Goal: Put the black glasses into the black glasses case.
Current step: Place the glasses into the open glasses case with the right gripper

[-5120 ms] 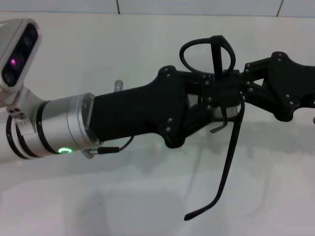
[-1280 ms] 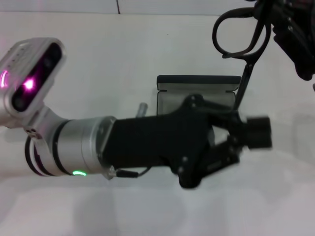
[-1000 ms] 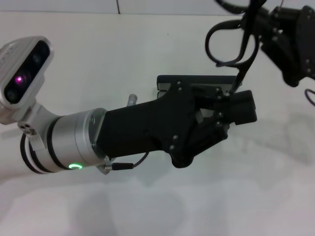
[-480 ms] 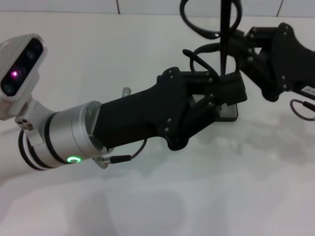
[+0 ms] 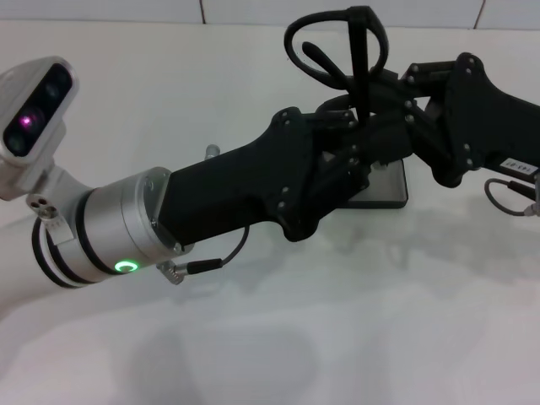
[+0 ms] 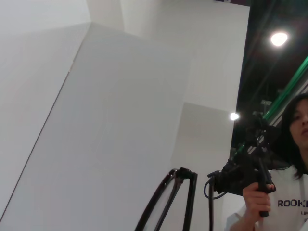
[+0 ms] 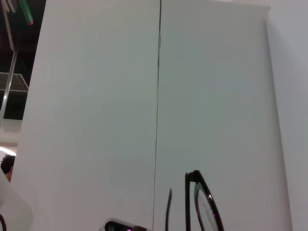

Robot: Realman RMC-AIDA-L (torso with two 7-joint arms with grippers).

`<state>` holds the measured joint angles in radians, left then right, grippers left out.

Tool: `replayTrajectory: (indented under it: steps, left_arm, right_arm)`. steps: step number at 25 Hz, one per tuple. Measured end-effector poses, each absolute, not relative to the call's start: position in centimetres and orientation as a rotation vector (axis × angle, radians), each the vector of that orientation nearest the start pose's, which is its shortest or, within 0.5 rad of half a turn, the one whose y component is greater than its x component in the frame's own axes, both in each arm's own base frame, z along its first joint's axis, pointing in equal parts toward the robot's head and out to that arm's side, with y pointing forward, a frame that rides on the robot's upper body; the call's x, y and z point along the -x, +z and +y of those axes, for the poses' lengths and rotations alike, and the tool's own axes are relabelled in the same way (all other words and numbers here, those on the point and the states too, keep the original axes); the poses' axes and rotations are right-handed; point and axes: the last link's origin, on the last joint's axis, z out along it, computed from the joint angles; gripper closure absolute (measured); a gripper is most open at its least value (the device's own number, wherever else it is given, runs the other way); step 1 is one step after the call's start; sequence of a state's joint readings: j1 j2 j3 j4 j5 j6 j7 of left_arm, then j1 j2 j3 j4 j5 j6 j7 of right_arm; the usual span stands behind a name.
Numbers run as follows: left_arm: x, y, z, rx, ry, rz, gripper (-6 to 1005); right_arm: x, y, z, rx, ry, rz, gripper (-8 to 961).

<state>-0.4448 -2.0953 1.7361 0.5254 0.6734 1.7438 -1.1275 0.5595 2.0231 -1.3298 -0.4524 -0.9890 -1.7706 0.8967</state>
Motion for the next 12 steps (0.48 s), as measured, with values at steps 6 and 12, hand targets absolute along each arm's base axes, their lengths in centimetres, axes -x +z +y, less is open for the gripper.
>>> replayTrajectory:
  steps: [6,12]
  left_arm:
    - [15.55,-4.17,26.53,2.597,-1.844,-0.385,887]
    - [15.51,-4.22,26.66,2.6,-1.841,-0.388,887]
  right_arm:
    - [-17.07,-0.19,31.27,2.533,1.521,-0.093,903]
    - [-16.92,-0.31,31.3,2.541,1.518,-0.102,900]
